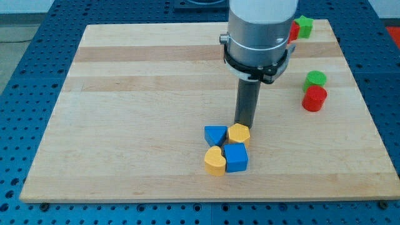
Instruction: Push the blue triangle into the yellow heart
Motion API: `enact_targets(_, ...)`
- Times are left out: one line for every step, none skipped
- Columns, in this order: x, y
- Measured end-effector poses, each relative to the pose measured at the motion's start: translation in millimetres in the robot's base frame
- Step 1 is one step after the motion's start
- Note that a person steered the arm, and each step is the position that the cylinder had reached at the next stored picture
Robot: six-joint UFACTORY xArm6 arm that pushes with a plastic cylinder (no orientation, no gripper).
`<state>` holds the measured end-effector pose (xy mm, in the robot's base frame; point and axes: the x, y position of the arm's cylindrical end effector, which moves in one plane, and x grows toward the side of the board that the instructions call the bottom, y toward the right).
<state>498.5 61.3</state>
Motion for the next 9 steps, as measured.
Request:
enact_targets(10.6,0.0)
enact_targets(15.1,0.0)
enact_targets(3.6,0.0)
enact_targets(-32.0,-7.0)
enact_targets(-29.8,-24.9)
enact_targets(-19.9,-38.2)
enact_targets(-11.3,-44.6)
enact_targets(0.0,-45.7)
enact_targets(12.7,-45.7)
